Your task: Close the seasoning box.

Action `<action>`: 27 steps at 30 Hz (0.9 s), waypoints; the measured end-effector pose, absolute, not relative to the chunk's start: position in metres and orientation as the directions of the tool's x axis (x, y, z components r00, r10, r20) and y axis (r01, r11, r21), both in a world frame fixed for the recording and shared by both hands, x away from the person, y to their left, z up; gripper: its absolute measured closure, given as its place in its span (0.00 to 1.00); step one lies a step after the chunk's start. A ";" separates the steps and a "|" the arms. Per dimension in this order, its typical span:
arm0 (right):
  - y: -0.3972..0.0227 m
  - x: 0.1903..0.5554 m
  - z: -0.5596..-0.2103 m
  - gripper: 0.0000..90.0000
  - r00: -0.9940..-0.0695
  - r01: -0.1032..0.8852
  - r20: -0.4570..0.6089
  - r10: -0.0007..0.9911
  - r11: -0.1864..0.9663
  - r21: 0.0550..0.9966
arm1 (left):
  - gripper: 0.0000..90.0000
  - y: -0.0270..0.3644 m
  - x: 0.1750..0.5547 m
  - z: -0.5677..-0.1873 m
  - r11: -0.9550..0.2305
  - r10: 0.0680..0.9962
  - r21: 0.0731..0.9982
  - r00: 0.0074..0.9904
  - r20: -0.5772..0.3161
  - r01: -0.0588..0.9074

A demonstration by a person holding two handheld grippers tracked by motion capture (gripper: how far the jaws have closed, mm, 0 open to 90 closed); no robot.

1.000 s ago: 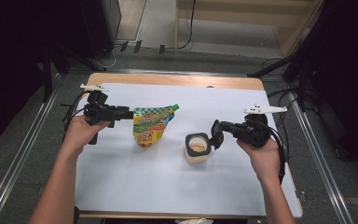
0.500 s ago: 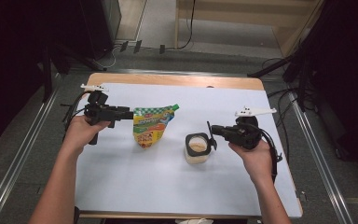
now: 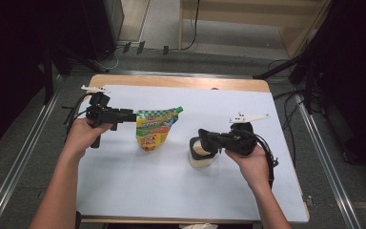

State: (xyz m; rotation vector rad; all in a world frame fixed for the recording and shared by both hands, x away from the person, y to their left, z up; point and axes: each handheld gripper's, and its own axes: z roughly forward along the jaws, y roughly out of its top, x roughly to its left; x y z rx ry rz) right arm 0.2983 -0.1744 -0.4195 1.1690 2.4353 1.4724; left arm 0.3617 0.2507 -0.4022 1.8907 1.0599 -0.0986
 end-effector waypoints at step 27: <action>-0.162 0.299 -0.435 0.73 -0.729 0.550 0.276 0.627 0.295 0.781 | 0.45 0.250 0.363 -0.407 -0.193 0.631 0.672 0.615 -0.473 0.715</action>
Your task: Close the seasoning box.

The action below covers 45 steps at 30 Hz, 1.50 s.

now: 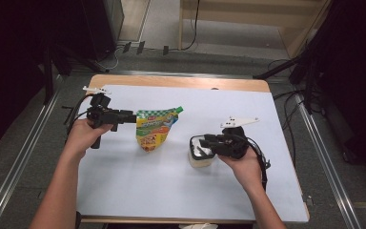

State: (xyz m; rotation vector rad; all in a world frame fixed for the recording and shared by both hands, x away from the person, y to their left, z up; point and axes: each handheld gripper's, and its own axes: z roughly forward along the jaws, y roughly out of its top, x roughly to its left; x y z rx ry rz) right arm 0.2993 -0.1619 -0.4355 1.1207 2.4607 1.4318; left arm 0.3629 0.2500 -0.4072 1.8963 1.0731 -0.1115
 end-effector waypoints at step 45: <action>-0.248 0.324 -0.460 0.41 -0.575 0.551 0.222 0.787 0.172 0.817 | 0.45 0.257 0.366 -0.415 -0.188 0.650 0.670 0.602 -0.463 0.718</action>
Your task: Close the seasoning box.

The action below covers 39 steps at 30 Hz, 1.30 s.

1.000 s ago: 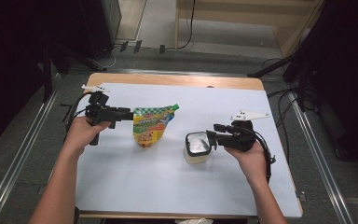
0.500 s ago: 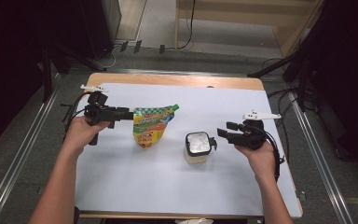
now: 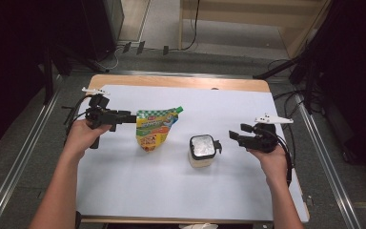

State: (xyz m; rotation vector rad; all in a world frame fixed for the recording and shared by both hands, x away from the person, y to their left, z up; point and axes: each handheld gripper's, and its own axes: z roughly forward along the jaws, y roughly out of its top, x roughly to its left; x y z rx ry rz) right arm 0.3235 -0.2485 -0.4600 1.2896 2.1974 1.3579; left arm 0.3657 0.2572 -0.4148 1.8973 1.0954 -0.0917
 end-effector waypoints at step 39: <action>-0.247 0.326 -0.471 0.37 -0.561 0.556 0.183 0.807 0.203 0.806 | 0.38 0.264 0.371 -0.425 -0.165 0.642 0.681 0.602 -0.475 0.713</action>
